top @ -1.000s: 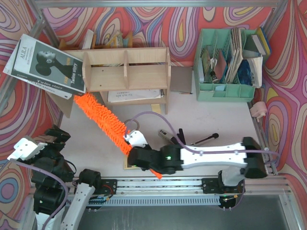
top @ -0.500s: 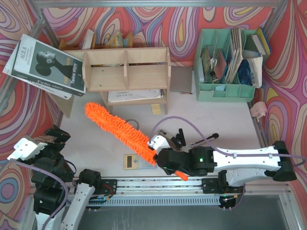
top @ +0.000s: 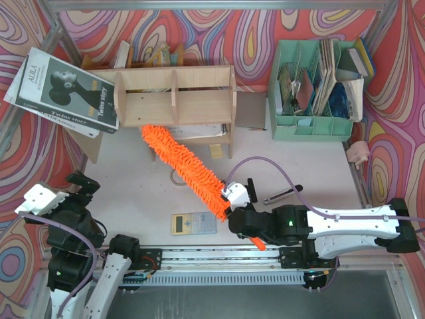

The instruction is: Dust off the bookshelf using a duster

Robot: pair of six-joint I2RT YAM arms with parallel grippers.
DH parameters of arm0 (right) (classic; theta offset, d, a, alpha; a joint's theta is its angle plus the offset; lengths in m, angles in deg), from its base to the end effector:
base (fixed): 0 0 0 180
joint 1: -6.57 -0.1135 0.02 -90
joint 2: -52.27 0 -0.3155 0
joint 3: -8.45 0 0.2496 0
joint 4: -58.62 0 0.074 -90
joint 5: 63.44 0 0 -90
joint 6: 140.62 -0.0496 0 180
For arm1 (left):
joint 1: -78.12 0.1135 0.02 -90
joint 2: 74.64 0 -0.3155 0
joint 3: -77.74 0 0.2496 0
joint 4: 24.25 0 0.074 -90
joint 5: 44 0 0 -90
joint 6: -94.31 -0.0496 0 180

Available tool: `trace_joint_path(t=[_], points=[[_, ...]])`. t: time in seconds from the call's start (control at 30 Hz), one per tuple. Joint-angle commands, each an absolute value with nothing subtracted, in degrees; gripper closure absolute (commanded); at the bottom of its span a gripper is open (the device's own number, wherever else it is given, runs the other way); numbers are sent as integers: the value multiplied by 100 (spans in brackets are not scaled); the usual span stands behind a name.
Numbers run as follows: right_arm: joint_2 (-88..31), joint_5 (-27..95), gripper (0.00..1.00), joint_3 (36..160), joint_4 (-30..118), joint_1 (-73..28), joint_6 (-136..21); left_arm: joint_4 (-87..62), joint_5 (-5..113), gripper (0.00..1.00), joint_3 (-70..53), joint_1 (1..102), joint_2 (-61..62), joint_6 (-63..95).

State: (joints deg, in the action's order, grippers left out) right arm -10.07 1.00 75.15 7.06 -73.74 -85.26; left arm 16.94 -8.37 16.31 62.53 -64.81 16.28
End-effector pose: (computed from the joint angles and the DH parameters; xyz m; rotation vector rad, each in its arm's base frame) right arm 0.0553 0.1966 0.3248 -0.7149 2.2327 0.4868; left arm -0.0225 0.0481 0.3816 -0.7320 1.2758 0.2665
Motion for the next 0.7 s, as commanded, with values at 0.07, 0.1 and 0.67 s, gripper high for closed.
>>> trace_joint_path(t=[0.07,0.1,0.67], points=[[-1099,-640,100,7562,1190,-7236,-8640,1690,-963,2,1620,6283,-6492,1606],[-1143,-659,100,7581,1269,-7164,-8615,1690,-957,1,1620,6287,-6484,1601],[-2191,-356,100,7806,2956,-6732,-8579,1829,147,2,1475,6283,-5704,1646]])
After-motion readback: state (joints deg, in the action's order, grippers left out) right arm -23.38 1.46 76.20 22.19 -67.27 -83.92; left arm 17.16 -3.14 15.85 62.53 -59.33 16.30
